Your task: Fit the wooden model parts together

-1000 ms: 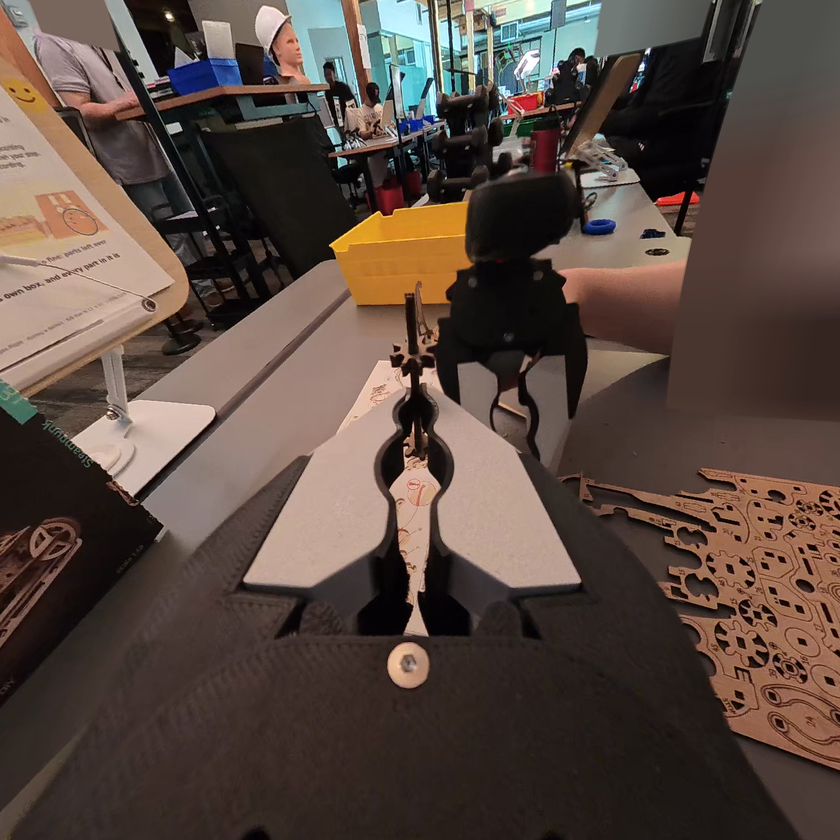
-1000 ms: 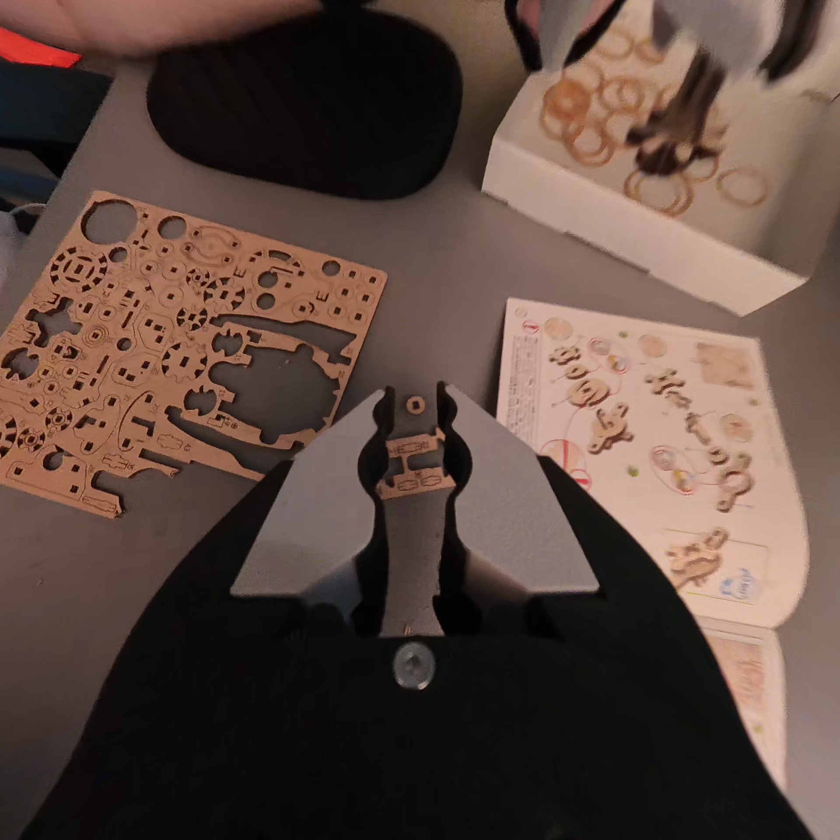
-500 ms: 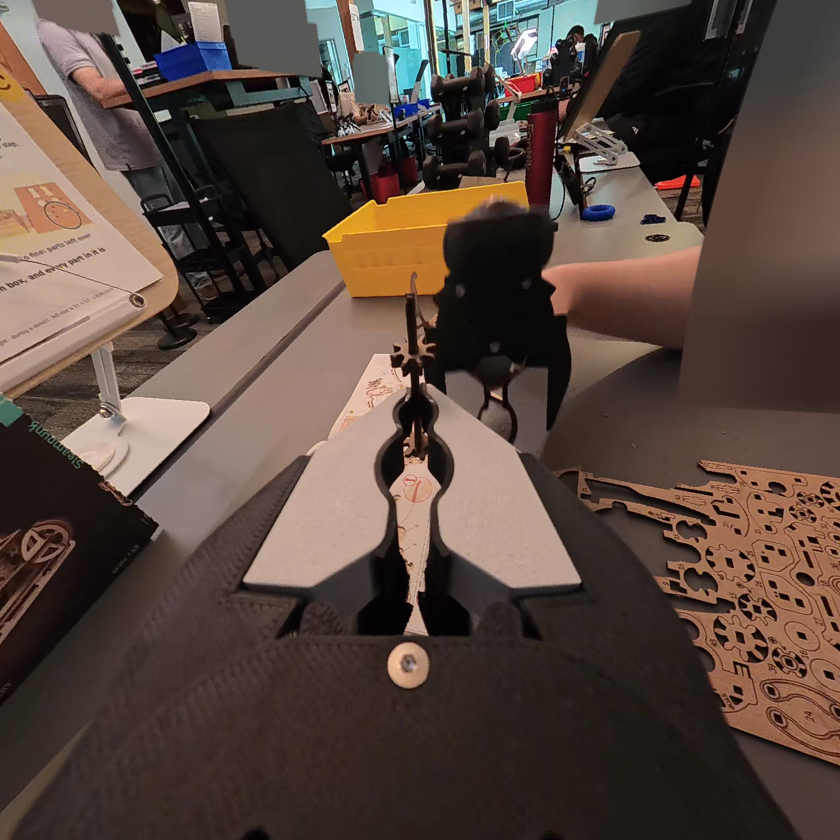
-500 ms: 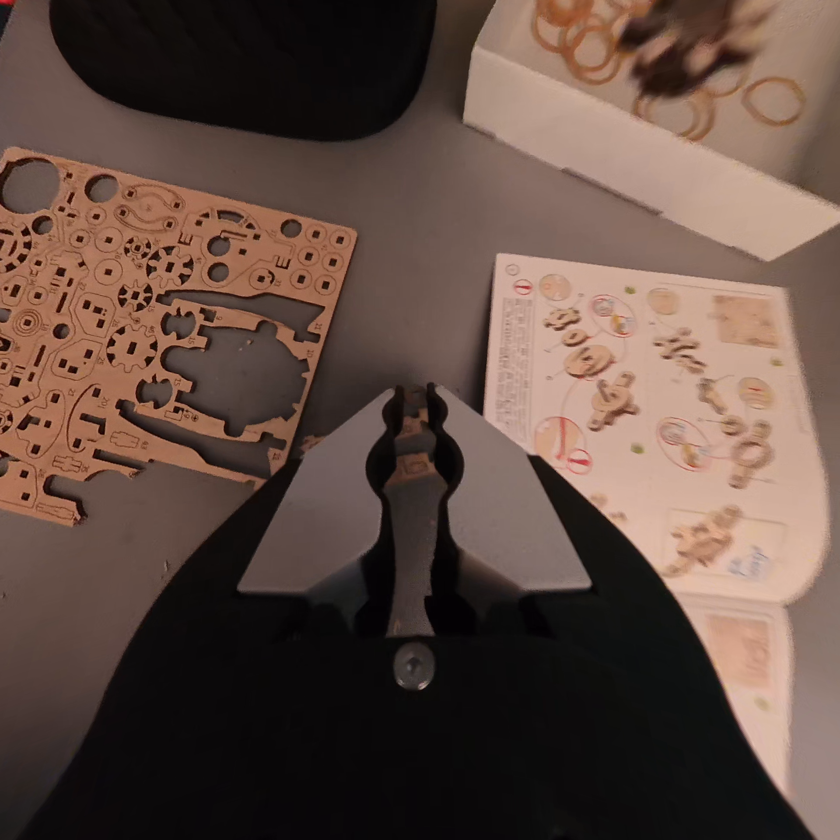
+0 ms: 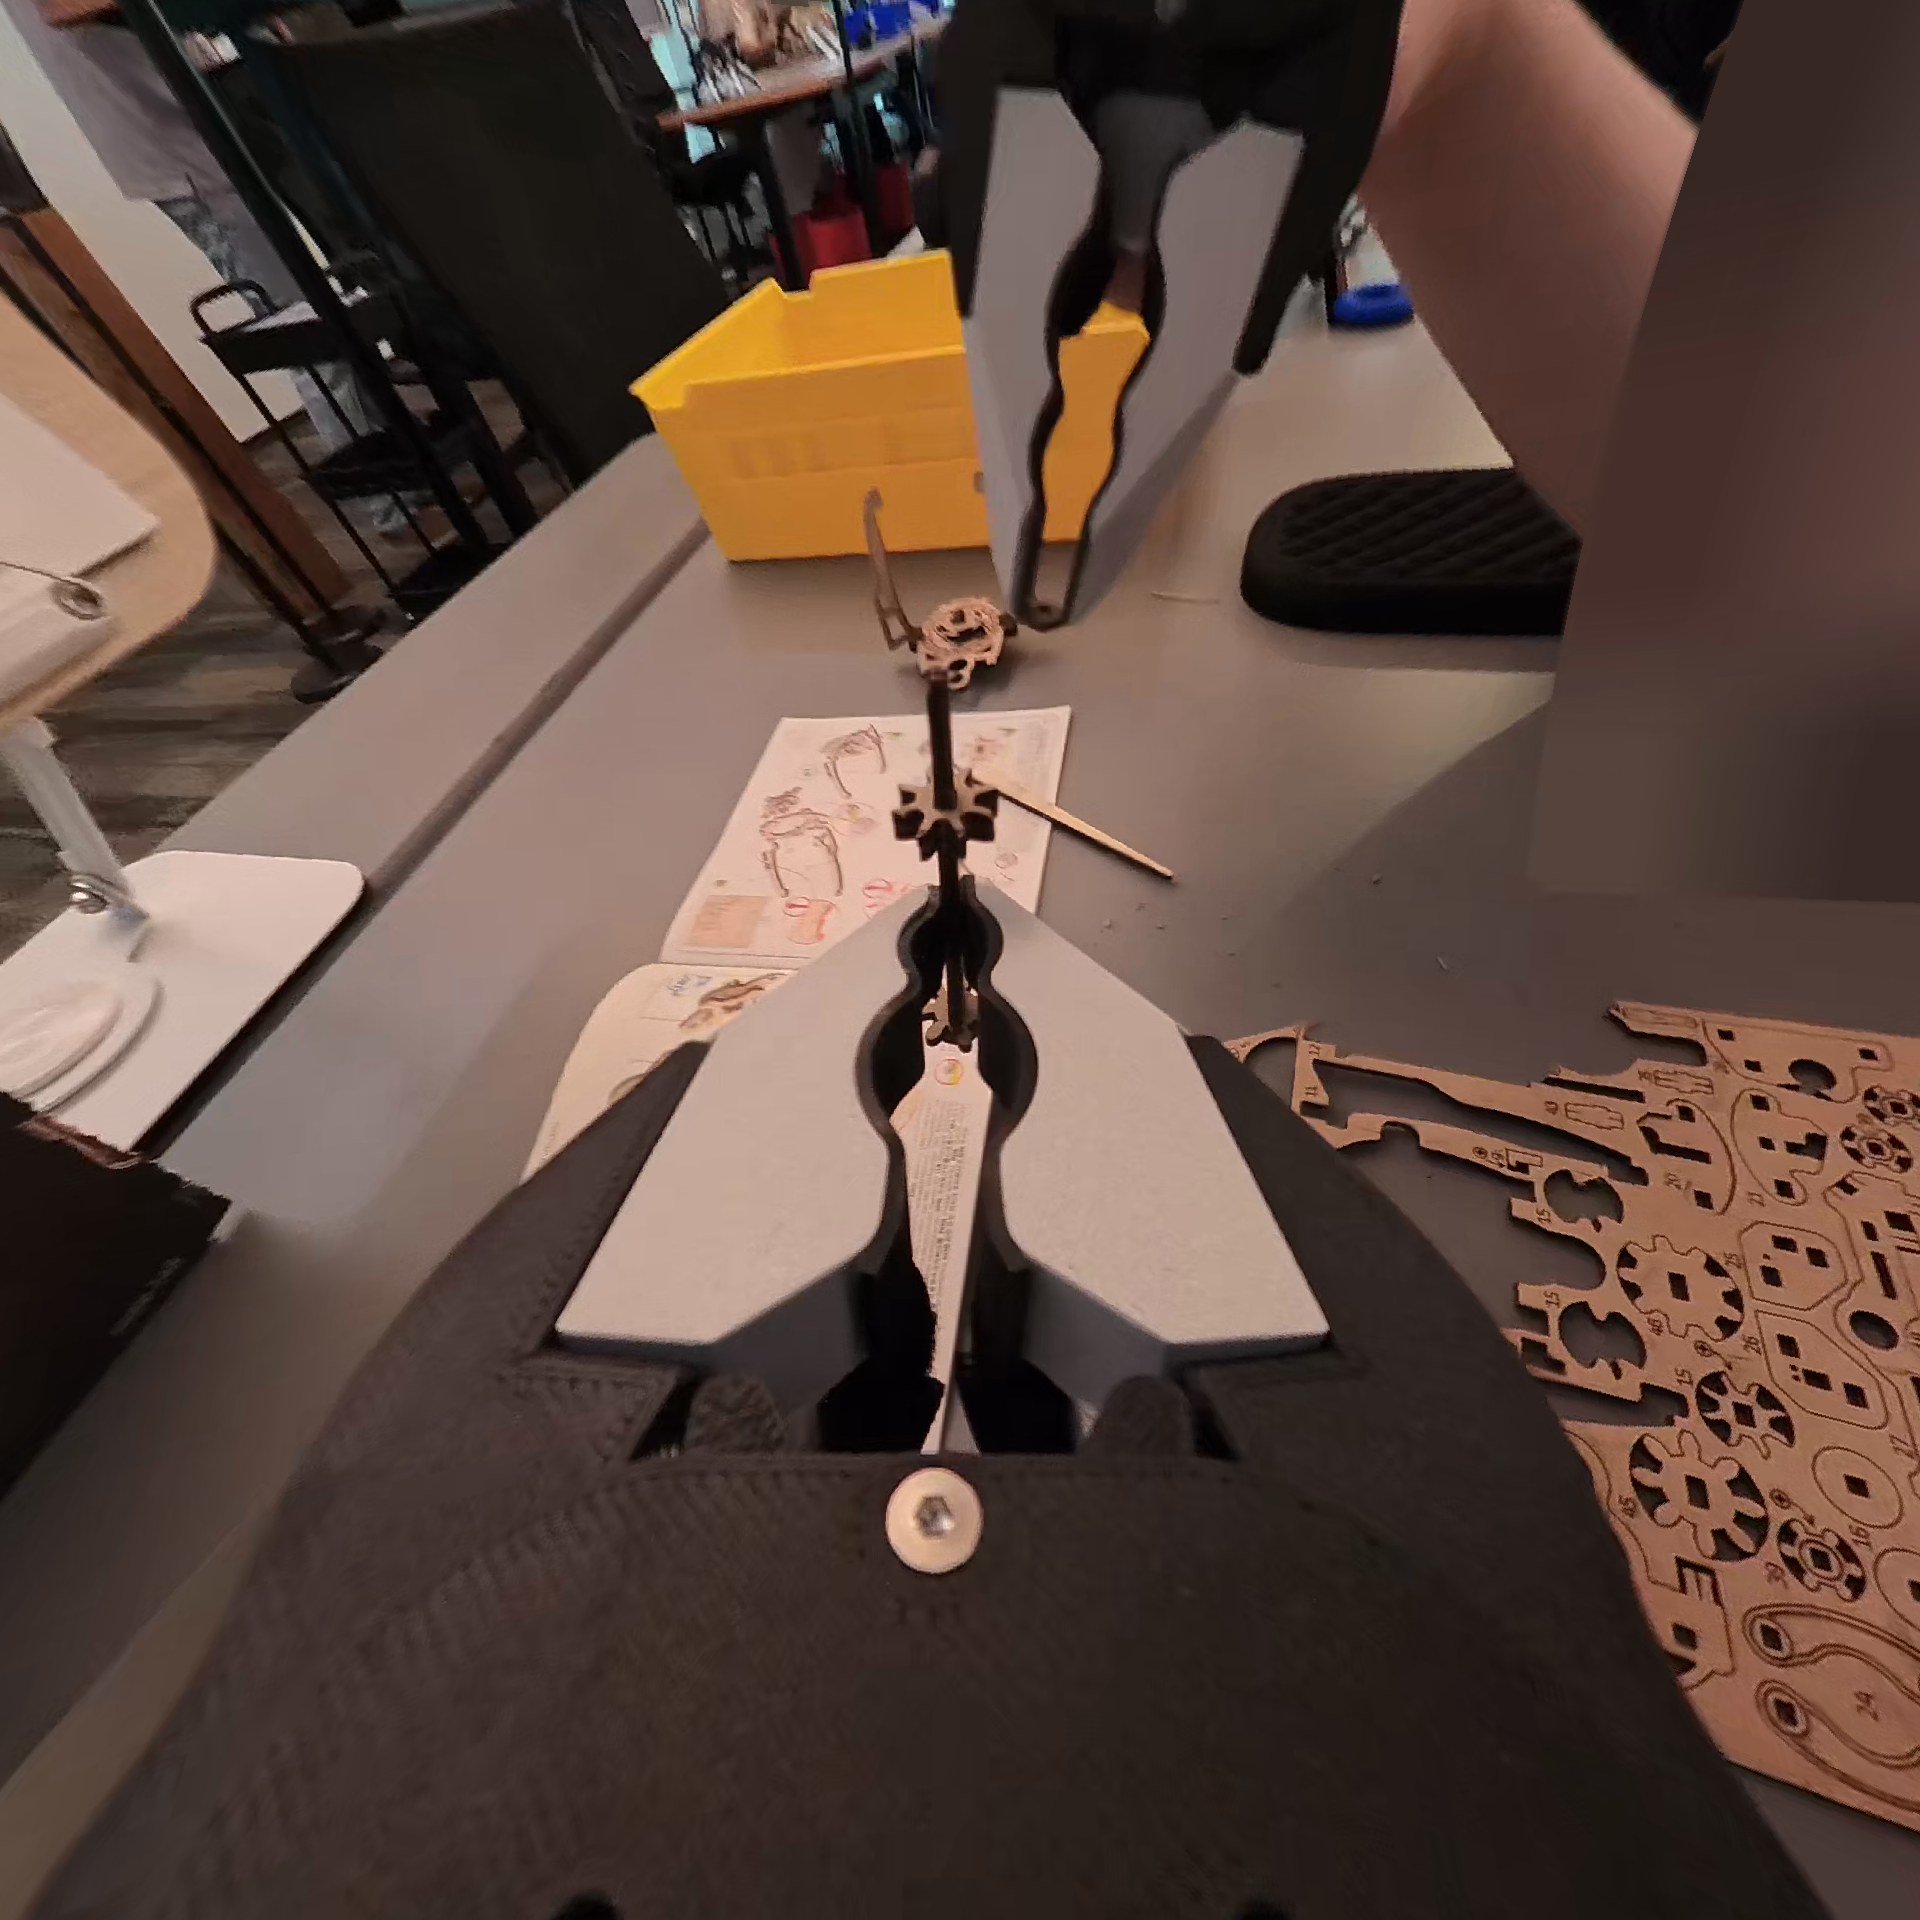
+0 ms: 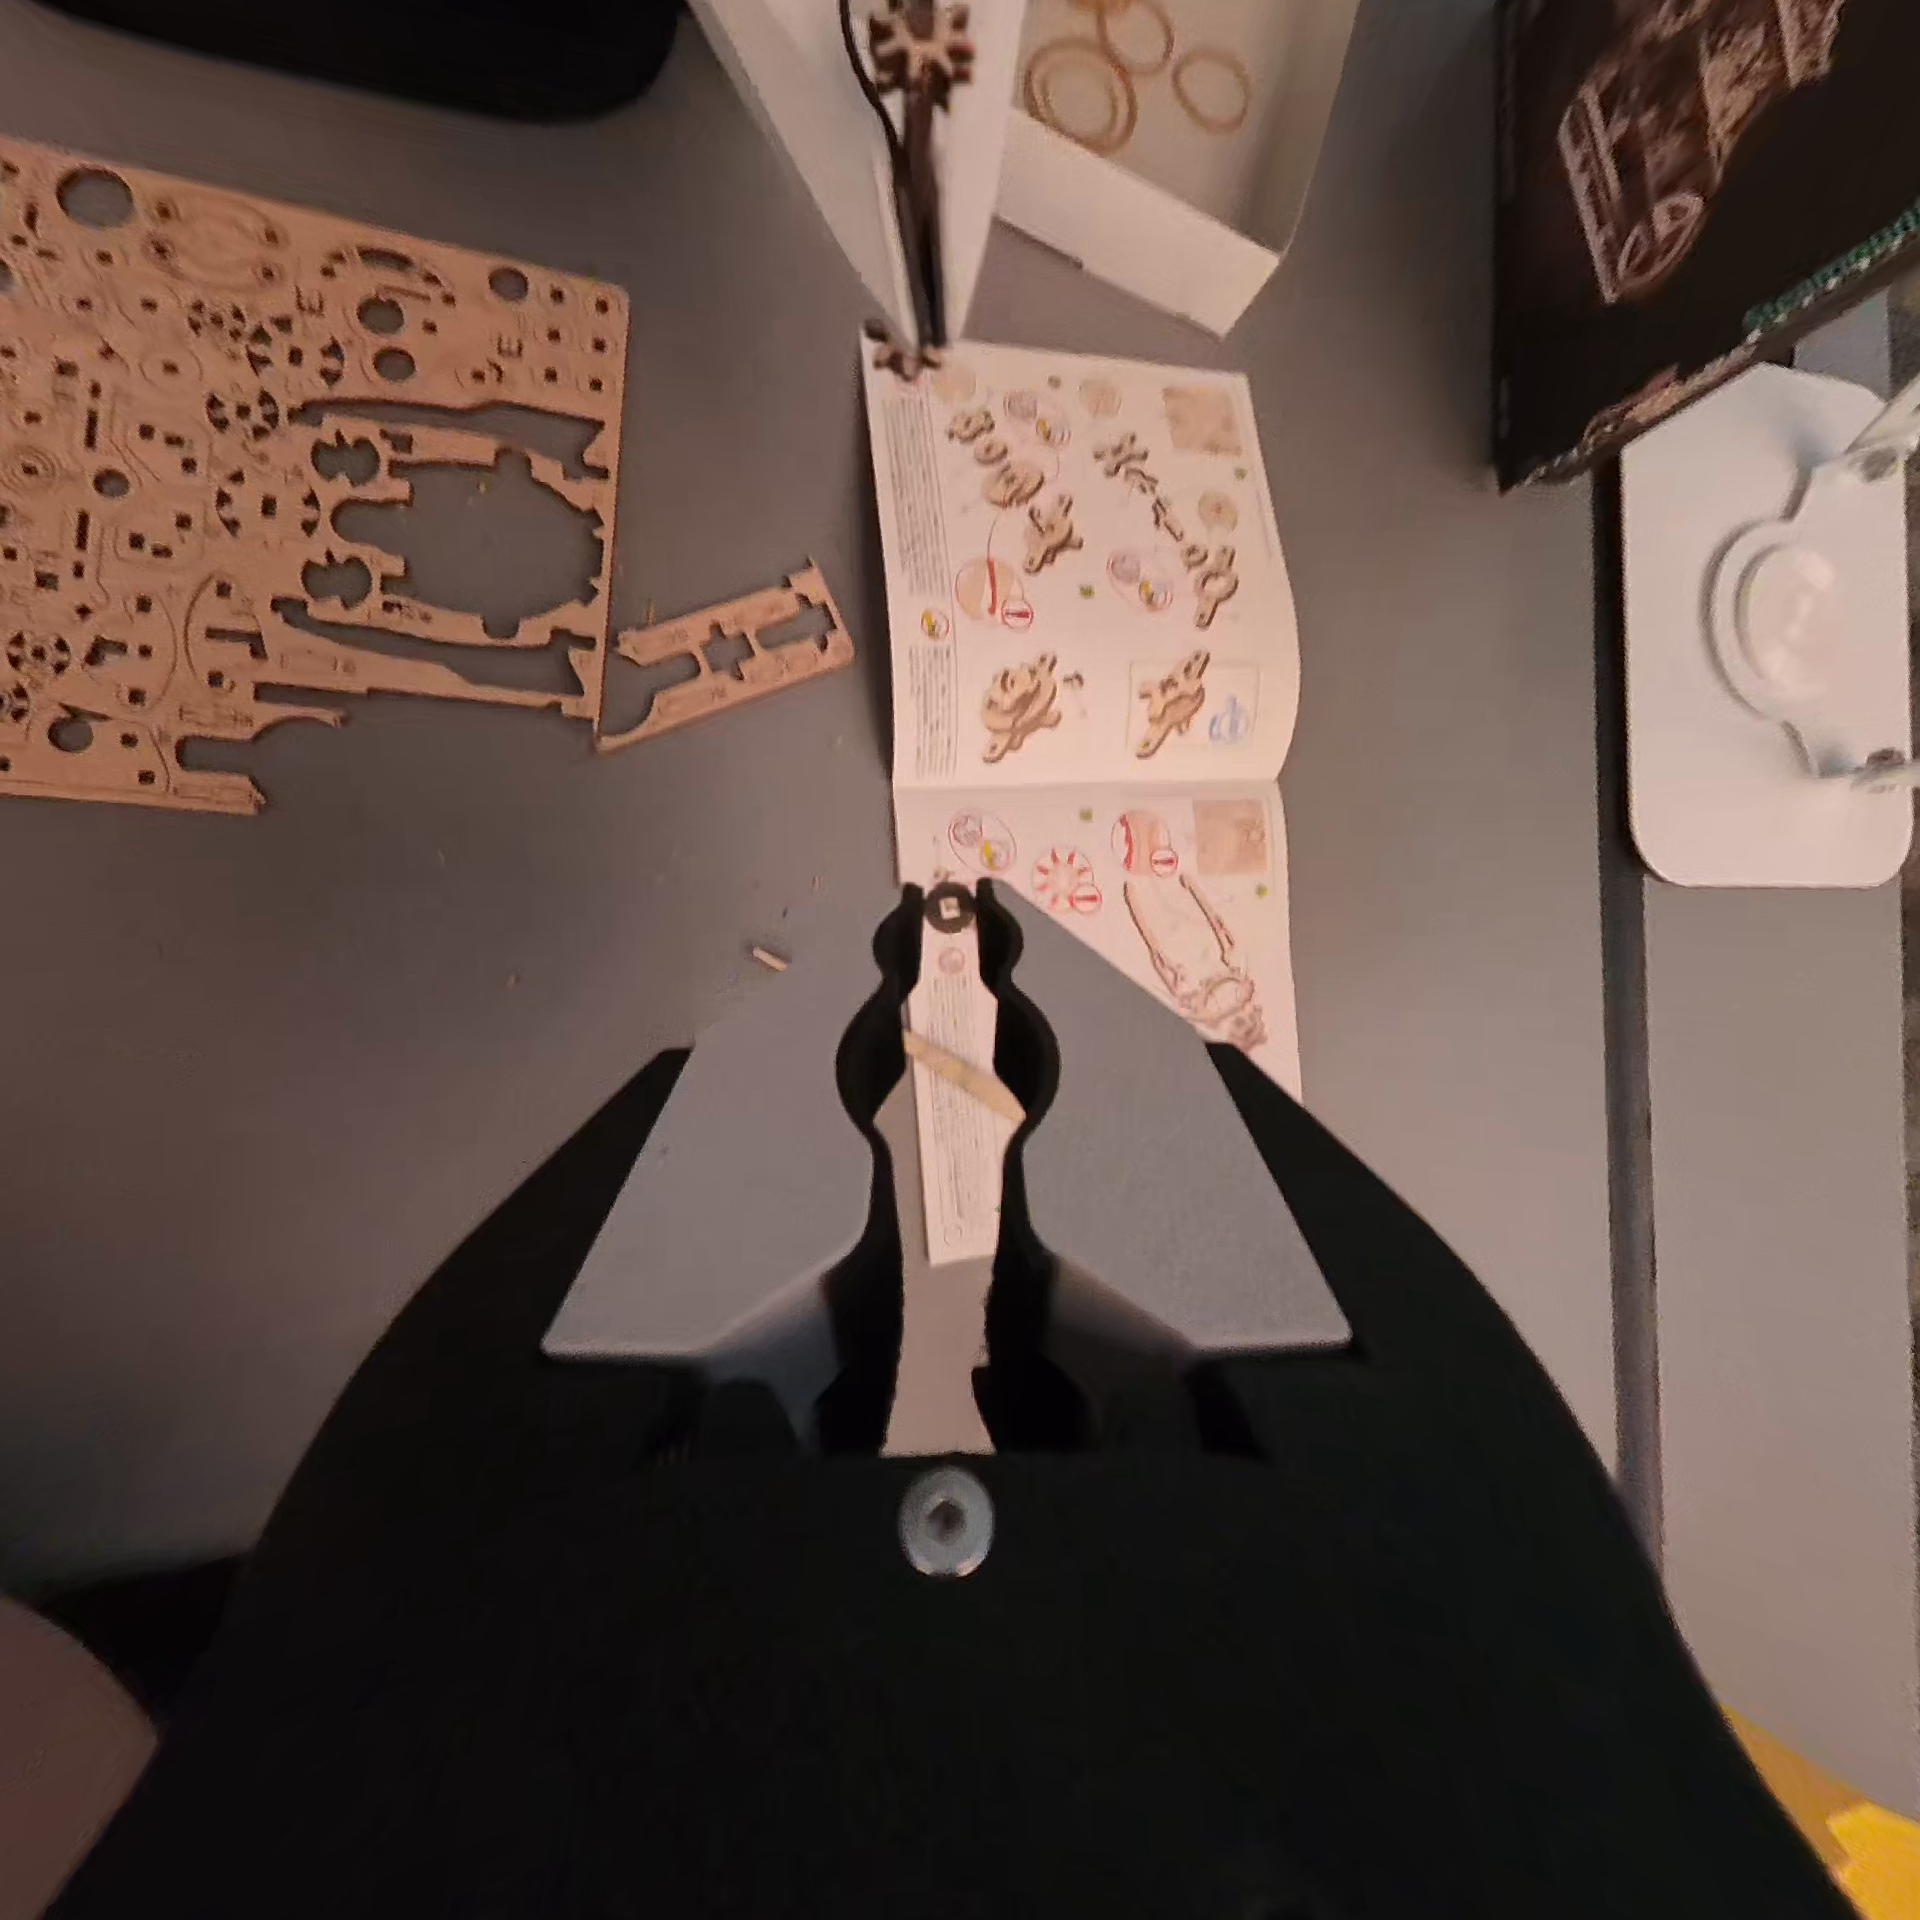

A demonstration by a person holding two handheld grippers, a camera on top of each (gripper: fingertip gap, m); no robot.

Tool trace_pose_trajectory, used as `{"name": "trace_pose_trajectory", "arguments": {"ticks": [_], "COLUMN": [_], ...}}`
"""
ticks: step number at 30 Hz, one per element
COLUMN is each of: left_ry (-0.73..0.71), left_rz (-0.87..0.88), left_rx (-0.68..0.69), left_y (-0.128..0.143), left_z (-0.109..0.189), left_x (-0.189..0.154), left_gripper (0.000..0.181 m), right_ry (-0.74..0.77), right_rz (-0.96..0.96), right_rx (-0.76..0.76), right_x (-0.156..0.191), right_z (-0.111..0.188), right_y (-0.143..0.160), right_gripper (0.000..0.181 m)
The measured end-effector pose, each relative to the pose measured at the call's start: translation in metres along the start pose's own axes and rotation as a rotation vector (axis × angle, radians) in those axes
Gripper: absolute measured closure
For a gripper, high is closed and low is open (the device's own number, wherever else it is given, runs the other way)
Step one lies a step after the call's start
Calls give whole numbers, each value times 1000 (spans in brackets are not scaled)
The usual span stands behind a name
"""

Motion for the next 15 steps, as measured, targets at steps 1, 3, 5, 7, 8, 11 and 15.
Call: {"name": "trace_pose_trajectory", "arguments": {"ticks": [1,3,5,7,8,11,15], "left_ry": [-2,-2,16,36,42,58,58], "left_rz": [0,12,24,28,26,21,11], "left_rx": [13,39,49,52,57,68,78], "left_y": [1,4,5,6,7,7,8], "left_z": [-3,-8,-13,-17,-18,-22,-23], "left_x": [-1,-3,-7,-10,-12,-16,-17], "left_gripper": [181,181,181,181,181,181,181], "right_ry": [12,12,15,16,16,24,16], "right_rz": [5,25,48,65,75,111,141], "right_rx": [8,-2,-8,-4,-7,-25,-62], "right_x": [-1,0,2,3,4,6,9], "right_z": [0,0,0,0,1,2,6], "right_y": [1,-1,-3,-3,-4,-7,-10], "right_gripper": [172,172,172,172,172,172,172]}}
Point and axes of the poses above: each gripper's, where its closed fingertips meet, z back along the fingers, y out of its underside, x = y × z across the jaws, the point moved 5 cm from there along z, back along the fingers, and after that the axes turned 3 degrees about x, right-handed, at the moved point
